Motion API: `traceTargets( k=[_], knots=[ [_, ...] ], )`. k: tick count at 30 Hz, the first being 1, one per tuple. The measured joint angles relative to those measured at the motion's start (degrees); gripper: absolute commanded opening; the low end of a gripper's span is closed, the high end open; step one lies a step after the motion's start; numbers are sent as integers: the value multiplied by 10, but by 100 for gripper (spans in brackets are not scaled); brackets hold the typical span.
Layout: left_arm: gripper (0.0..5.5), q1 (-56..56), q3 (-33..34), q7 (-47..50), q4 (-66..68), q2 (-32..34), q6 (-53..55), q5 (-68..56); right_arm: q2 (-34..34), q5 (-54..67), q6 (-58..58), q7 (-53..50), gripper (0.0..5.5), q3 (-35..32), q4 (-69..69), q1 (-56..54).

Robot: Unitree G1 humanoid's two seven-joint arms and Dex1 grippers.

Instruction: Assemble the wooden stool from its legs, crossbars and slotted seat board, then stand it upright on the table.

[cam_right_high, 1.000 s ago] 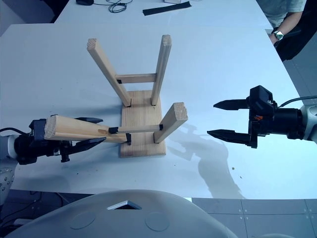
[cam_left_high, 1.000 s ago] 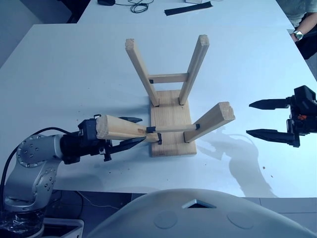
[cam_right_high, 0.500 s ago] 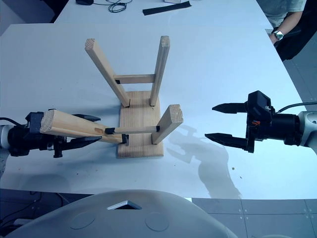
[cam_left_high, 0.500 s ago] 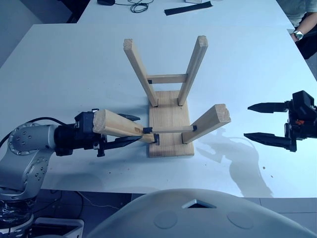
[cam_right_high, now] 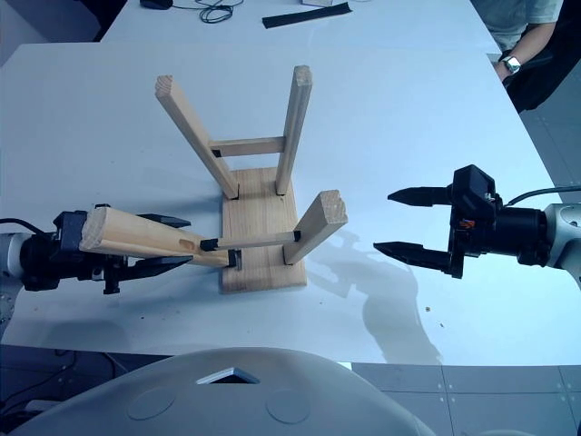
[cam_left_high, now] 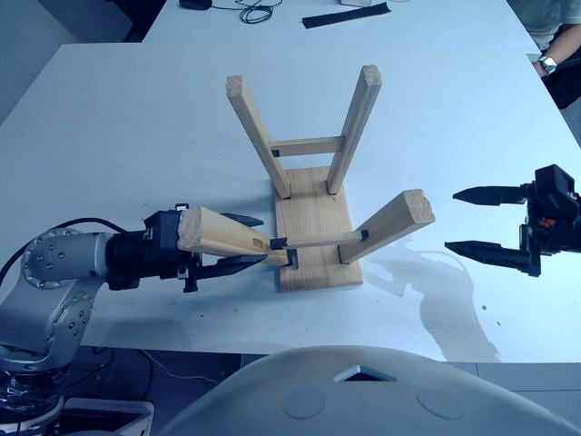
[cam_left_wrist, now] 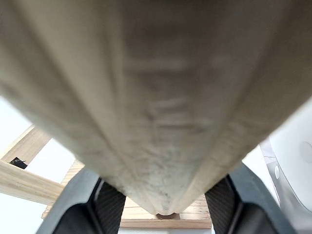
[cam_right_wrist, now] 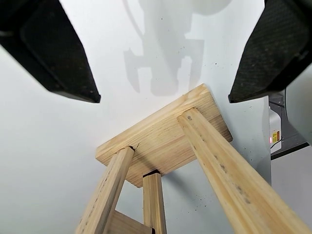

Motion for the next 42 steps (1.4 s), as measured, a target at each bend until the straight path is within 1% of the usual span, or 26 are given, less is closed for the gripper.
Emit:
traceTargets(
  k=[5,11,25,36,42],
  knots=[
    [205,-3,-6,8,-3,0,2,-2,3,1,0,-7,485,1,-4,0],
    [205,-29,-14,26,-2,-1,37,-18,15,1,0,-14,485,11,-9,0],
    [205,-29,-17,35,-9,-19,41,-14,16,1,0,-16,485,13,-4,-9],
    [205,-2,-24,29,-17,-30,0,11,16,-1,-2,-15,485,19,-1,-17],
    [205,13,-33,37,-31,-40,-3,11,16,-3,-6,-14,485,24,-3,-16]
  ],
)
